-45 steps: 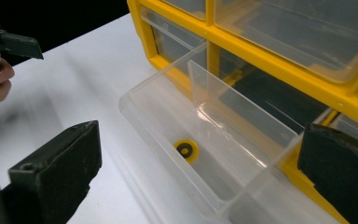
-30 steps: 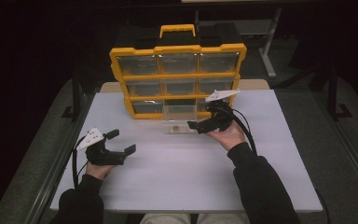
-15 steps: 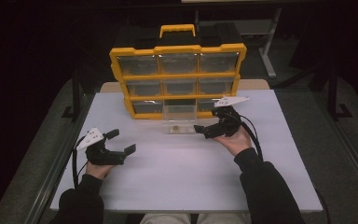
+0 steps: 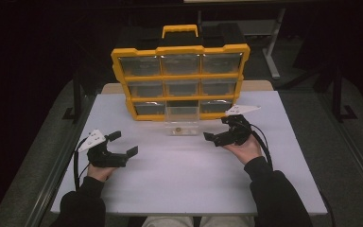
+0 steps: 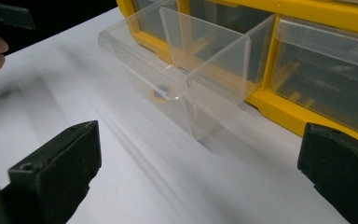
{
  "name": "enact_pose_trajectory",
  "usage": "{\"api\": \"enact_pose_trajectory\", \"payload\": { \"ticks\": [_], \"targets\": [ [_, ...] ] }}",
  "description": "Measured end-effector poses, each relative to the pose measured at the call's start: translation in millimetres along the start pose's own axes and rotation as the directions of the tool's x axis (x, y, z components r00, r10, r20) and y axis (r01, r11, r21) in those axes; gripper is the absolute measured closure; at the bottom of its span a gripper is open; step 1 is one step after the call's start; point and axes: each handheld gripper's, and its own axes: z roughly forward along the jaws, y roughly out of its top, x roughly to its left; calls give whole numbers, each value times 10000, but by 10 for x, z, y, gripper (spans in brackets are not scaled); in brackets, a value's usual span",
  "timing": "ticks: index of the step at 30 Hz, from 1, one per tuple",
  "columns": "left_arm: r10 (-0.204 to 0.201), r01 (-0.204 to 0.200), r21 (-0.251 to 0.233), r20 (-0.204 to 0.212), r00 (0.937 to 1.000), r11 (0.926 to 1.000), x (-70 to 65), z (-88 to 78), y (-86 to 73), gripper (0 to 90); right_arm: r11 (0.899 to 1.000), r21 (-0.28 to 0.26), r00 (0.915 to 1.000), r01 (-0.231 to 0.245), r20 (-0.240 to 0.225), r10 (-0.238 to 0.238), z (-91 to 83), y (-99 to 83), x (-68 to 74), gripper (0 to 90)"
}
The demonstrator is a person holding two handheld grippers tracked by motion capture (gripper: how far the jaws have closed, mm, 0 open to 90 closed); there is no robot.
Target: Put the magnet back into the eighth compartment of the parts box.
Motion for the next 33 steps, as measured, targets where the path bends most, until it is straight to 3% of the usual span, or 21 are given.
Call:
{"api": "enact_pose_trajectory", "payload": {
  "ticks": [15, 33],
  "targets": [
    [23, -23, 76, 21, 10000, 10000, -3, 10, -4, 0, 10000, 59, 9999, -74, 86, 73, -146, -213, -75, 0],
    [9, -10, 75, 26, 10000, 10000, -3, 10, -5, 0, 9976, -367, 9965, -582, 580, 603, -365, -503, -203, 0]
  ]
}}
